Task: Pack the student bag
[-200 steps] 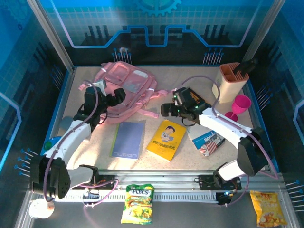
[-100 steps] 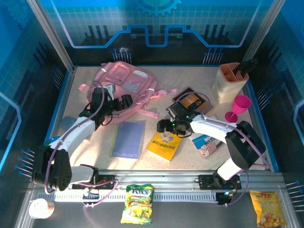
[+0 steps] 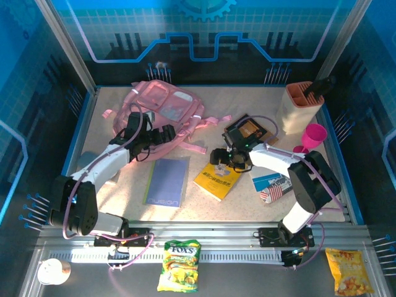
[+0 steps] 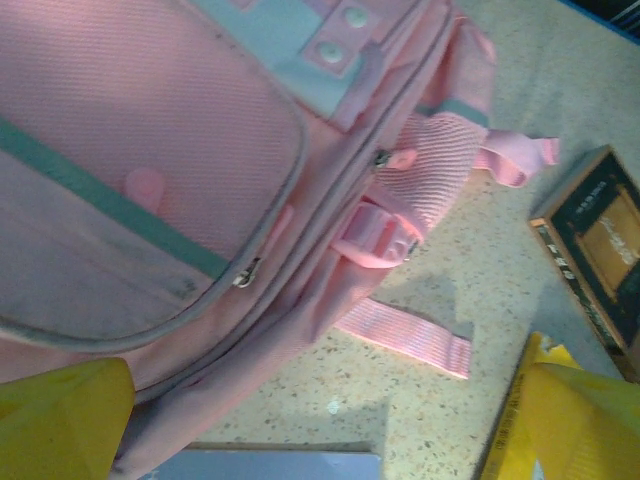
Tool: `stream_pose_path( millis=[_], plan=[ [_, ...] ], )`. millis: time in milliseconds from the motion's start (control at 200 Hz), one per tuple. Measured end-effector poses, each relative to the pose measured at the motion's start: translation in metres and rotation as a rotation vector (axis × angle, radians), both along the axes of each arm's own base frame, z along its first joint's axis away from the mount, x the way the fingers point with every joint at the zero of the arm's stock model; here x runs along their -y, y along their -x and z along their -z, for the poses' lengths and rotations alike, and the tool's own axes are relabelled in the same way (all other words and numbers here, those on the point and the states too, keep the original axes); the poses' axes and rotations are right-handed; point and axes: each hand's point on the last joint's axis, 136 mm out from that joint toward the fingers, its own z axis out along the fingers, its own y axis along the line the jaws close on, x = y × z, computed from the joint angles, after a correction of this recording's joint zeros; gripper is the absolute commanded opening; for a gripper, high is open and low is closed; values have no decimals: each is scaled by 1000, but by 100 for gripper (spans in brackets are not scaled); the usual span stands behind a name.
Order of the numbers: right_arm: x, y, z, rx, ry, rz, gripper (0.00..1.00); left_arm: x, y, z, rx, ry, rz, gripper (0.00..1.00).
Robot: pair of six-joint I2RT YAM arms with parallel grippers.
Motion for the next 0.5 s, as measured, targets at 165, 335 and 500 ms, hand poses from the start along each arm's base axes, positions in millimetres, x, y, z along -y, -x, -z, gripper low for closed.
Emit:
stream_pose_path(
  millis=[165,335,500],
  plan=[
    [-37,-36,-37,84,-134,-25,87,-10,5,9,-47,-21,-63,99],
    [-82,-91,-58,118,-267,0,76,-16,13,15,-98,-17,-114,99],
    [-104,-132,-45,87,-336,74,73,-20,25,8,-119,2,-150,99]
  ],
)
